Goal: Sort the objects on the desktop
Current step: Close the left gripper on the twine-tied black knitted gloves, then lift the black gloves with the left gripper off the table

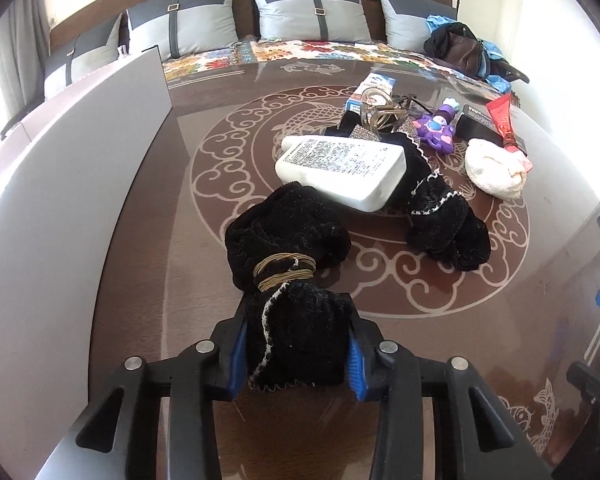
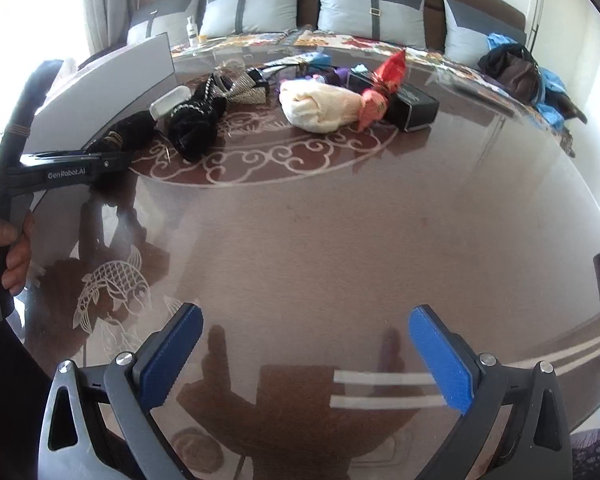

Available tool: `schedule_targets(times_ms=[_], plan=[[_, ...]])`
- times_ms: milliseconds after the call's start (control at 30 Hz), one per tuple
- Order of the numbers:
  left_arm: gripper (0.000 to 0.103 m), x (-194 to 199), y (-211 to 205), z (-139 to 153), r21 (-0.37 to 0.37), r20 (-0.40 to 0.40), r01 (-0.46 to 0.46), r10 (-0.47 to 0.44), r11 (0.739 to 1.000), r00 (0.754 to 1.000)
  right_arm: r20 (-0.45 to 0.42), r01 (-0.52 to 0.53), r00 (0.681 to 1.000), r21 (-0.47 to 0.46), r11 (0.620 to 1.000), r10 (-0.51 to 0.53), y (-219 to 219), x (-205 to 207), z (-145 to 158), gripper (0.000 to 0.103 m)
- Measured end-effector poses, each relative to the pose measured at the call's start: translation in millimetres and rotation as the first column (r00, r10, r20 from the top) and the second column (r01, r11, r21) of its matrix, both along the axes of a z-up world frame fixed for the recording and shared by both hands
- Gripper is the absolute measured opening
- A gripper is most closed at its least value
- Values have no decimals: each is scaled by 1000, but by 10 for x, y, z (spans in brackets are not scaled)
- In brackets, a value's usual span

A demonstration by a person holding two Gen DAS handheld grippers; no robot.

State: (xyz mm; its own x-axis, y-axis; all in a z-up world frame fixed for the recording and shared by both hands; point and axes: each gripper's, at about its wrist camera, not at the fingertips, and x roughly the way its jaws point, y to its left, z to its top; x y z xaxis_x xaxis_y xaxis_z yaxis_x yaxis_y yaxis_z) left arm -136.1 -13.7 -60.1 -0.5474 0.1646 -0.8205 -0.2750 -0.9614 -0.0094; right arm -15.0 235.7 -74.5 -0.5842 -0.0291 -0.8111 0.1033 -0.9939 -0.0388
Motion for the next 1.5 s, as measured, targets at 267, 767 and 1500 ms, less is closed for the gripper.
schedule_targets(times_ms=[267, 767, 1500], plan=[[38, 174, -167, 4, -16, 17, 18, -17, 1000, 1000, 59, -115, 991, -88, 989, 120, -730, -1311, 97, 81], [38, 501, 66, 6, 17, 2, 98, -98, 995, 995, 23, -171, 985, -12, 985, 171, -436, -687, -98, 37], [103, 430, 81, -115, -11, 8, -63, 64, 998, 998, 7, 42, 999, -27, 999, -42, 234, -514, -209, 103]])
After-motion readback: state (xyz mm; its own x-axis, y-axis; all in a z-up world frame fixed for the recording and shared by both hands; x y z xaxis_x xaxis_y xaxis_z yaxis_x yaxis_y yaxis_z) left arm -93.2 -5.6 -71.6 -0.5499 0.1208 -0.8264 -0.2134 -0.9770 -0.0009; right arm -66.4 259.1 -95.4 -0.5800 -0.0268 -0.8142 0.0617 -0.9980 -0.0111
